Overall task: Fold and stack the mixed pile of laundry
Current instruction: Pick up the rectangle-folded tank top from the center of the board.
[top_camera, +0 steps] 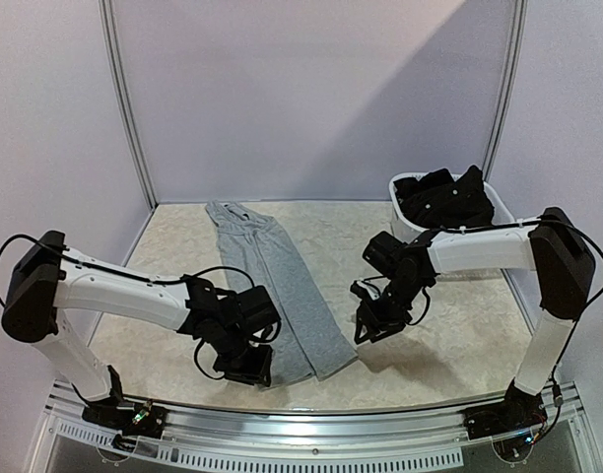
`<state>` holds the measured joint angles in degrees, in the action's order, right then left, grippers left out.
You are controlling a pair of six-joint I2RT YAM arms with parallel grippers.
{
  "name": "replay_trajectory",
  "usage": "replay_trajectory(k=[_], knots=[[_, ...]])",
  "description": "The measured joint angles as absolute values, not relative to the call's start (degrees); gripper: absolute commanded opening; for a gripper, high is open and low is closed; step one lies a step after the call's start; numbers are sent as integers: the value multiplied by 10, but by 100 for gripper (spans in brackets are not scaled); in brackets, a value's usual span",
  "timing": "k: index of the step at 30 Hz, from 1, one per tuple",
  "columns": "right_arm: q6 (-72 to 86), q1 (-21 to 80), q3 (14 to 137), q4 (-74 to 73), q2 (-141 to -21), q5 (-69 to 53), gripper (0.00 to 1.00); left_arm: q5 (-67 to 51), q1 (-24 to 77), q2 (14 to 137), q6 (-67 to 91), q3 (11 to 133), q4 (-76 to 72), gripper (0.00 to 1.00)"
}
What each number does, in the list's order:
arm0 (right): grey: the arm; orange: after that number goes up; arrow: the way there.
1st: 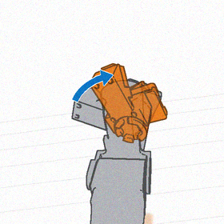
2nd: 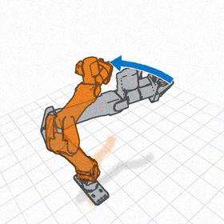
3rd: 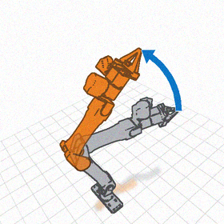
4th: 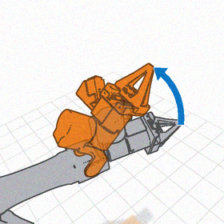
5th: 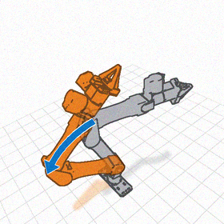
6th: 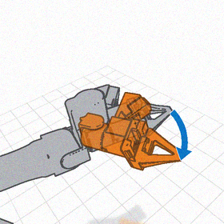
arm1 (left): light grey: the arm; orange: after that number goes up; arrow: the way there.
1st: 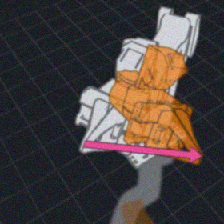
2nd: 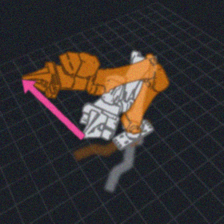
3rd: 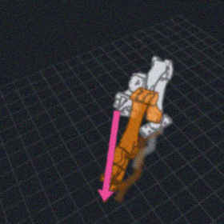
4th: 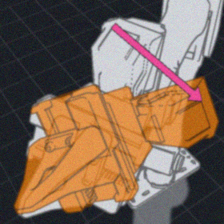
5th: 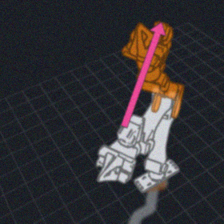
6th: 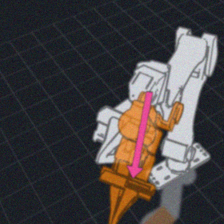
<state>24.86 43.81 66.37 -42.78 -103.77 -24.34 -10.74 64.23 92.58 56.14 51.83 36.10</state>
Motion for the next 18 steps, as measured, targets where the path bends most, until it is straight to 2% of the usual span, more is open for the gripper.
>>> replay_trajectory(k=[7,10,13,18], knots=[[245,441,659,-426,-1037,-246,48,-85,651,950,574,525,369,31],[239,447,653,-424,-1033,-253,48,-80,651,960,575,526,368,24],[234,452,649,-423,-1027,-258,48,-80,652,973,574,539,368,12],[230,455,646,-420,-1024,-263,49,-81,654,980,581,544,360,5]])
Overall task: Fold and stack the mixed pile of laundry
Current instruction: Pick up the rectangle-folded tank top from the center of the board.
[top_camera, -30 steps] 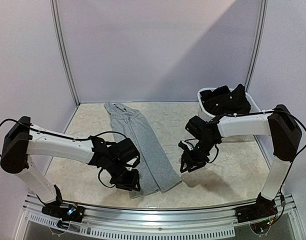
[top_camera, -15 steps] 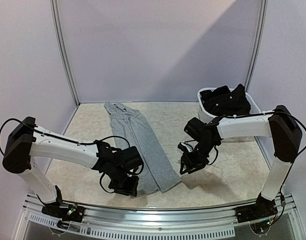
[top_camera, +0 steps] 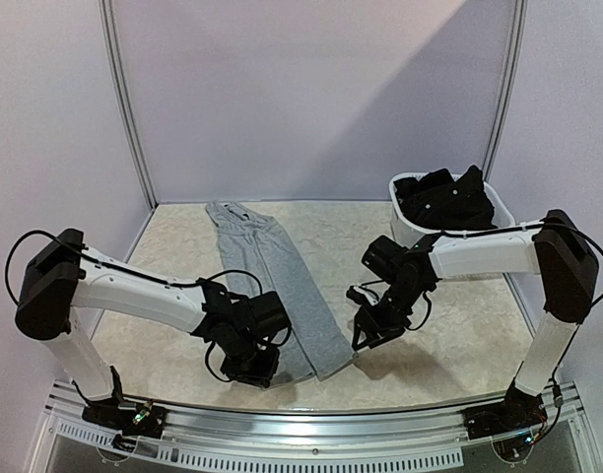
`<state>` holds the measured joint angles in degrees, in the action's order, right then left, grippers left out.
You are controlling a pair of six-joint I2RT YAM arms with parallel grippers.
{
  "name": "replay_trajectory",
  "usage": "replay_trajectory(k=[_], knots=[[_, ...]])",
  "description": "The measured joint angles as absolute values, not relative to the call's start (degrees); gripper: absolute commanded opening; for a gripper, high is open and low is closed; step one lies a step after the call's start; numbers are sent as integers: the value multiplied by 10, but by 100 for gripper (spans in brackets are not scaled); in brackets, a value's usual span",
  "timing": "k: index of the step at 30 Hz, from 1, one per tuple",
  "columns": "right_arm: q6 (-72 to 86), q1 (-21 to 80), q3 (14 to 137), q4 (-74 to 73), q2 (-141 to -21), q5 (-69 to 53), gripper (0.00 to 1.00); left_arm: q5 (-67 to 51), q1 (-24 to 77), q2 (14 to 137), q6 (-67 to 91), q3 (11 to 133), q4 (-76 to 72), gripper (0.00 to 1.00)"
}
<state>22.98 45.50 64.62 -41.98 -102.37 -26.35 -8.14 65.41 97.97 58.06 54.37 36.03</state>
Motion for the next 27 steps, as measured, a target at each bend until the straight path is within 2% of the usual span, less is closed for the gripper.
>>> replay_trajectory(k=[10,27], knots=[[221,466,633,-385,-1023,-317,49,-70,660,976,583,544,363,3],[265,470,642,-359,-1069,-277,42,-63,662,944,576,516,385,2]])
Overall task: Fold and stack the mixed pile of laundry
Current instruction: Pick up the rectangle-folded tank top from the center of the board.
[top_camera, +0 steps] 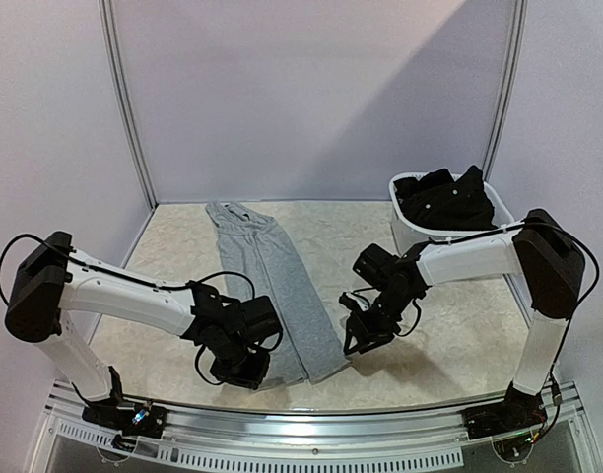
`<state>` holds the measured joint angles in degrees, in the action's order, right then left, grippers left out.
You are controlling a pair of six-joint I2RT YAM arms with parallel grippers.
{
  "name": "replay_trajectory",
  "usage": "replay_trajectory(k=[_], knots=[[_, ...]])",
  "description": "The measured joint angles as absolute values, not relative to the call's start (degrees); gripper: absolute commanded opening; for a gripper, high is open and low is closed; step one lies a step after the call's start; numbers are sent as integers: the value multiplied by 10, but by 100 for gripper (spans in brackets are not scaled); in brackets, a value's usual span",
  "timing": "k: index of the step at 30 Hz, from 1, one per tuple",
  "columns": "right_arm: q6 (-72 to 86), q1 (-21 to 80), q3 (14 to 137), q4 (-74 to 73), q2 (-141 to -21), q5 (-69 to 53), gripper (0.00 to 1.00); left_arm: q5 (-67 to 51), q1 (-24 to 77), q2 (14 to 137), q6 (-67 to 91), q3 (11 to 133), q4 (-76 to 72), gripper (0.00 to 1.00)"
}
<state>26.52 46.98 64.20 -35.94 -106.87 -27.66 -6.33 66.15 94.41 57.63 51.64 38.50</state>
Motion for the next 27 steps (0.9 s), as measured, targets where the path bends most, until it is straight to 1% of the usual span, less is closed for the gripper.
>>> replay_trajectory(k=[8,10,13,15,16,23,27], knots=[[268,491,649,-356,-1080,-279,29,-58,662,938,576,507,375,2],[270,495,650,-355,-1081,-278,22,-57,663,936,577,505,371,2],[274,500,650,-354,-1085,-279,9,-55,665,933,578,500,366,1],[279,503,650,-353,-1089,-278,2,-53,667,931,580,498,363,1],[279,504,650,-352,-1090,-279,0,-52,668,930,581,496,362,1],[292,512,650,-354,-1090,-278,0,-37,686,922,587,495,367,1],[312,529,649,-369,-1079,-264,0,-22,718,899,602,496,382,1]])
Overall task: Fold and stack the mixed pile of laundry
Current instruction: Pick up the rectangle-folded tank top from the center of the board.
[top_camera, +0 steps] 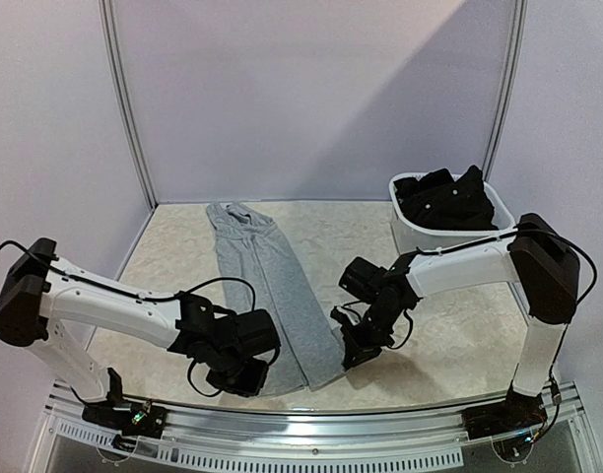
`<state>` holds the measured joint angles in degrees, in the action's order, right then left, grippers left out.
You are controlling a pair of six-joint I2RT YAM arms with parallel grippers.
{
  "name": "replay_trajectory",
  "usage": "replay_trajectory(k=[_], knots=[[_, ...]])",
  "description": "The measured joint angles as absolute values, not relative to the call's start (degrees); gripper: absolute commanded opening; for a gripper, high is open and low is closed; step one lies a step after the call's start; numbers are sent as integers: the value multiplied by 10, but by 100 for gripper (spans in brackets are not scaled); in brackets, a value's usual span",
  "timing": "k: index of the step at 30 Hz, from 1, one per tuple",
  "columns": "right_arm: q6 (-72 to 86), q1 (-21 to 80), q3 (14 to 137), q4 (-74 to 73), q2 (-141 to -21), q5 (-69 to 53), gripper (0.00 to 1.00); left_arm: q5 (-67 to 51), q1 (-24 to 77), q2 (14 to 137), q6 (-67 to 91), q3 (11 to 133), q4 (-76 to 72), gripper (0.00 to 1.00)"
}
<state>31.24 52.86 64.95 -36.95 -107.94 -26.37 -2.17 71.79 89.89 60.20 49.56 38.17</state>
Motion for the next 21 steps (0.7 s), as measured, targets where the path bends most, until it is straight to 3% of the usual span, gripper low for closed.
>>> replay_trajectory(k=[14,21], knots=[[431,632,649,-465,-941,-188,0,18,865,787,709,507,459,1],[472,644,674,-507,-914,-159,0,36,878,756,734,525,491,2]])
